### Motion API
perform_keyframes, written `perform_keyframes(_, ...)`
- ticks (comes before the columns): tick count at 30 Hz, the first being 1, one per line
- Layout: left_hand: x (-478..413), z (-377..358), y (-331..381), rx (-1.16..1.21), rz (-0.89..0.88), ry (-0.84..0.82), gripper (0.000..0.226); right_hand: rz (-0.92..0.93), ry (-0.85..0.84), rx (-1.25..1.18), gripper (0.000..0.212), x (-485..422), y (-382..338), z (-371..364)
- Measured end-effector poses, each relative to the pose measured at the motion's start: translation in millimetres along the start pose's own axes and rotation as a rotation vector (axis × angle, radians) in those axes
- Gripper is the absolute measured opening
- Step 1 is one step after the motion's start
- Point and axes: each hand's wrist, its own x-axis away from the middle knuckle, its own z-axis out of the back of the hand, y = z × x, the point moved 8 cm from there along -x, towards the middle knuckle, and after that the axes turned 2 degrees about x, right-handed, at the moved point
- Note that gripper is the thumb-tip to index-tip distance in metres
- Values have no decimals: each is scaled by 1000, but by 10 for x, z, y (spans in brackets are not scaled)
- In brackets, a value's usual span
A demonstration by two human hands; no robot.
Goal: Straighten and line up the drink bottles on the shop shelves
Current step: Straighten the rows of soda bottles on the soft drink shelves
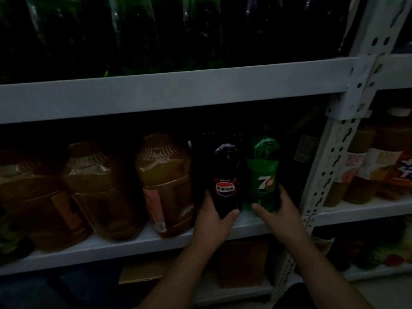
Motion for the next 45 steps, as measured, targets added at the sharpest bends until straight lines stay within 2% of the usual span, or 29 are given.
perform_keyframes(2, 192, 113, 56, -43, -46, 40, 84, 36, 187, 31, 68, 187, -100, 102)
perform_keyframes(3, 313, 236, 53, -82, -80, 106, 72, 102, 312, 66, 55, 348, -212, 138)
perform_keyframes(4, 446, 413, 32, -122, -119, 212, 57, 184, 410, 87, 45, 535, -367, 118)
perform_keyframes(5, 587, 623, -15, -137, -141, 339, 45, 258, 436, 78, 40, 699, -525, 12)
perform_keyframes(6, 717, 843, -81, -124, -129, 473, 38, 328, 388, 48, 37, 814, -673, -173)
perform_keyframes(8, 878, 1208, -245, -30, -34, 682, 37, 391, 188, -21, 32, 920, -969, -634)
perform_keyframes(10, 914, 1391, -332, 94, 48, 768, 34, 353, -4, -102, 43, 915, -1186, -1048)
perform_keyframes(13, 839, 1396, -408, 356, 158, 706, 25, 245, -68, -168, 69, 845, -1356, -1380)
perform_keyframes(16, 728, 1258, -389, 569, 216, 533, 55, 202, -55, -152, 87, 825, -1370, -1487)
perform_keyframes(18, 697, 1174, -365, 740, 259, 469, 62, 222, -74, -98, 96, 819, -1347, -1528)
perform_keyframes(20, 732, 1128, -345, 781, 284, 450, 71, 231, -117, -56, 109, 795, -1324, -1560)
perform_keyframes(22, 789, 1094, -381, 767, 306, 454, 78, 211, -160, -72, 120, 726, -1295, -1567)
perform_keyframes(25, 882, 1158, -413, 673, 288, 446, 67, 128, -158, -221, 114, 572, -1210, -1516)
perform_keyframes(26, 898, 1223, -428, 605, 279, 454, 58, 108, -153, -259, 111, 535, -1186, -1508)
perform_keyframes(28, 853, 1365, -462, 467, 266, 482, 27, 100, -169, -274, 104, 489, -1164, -1520)
perform_keyframes(29, 788, 1411, -447, 416, 253, 467, 23, 106, -195, -274, 98, 469, -1166, -1541)
perform_keyframes(32, 545, 1386, -330, 358, 152, 316, 50, 93, -334, -358, 83, 390, -1186, -1598)
perform_keyframes(35, 474, 1397, -350, 273, 122, 298, 45, 73, -420, -437, 77, 343, -1179, -1594)
perform_keyframes(38, 503, 1452, -404, 217, 107, 332, 36, 85, -303, -388, 71, 419, -1135, -1552)
perform_keyframes(41, 557, 1499, -372, 204, 64, 298, 38, 131, -184, -339, 79, 491, -1103, -1561)
perform_keyframes(42, 611, 1594, -355, 167, 35, 368, 37, 127, -196, -341, 79, 482, -1105, -1569)
perform_keyframes(45, 919, 2058, -224, -140, -88, 826, 33, 109, -334, -351, 76, 400, -1132, -1597)
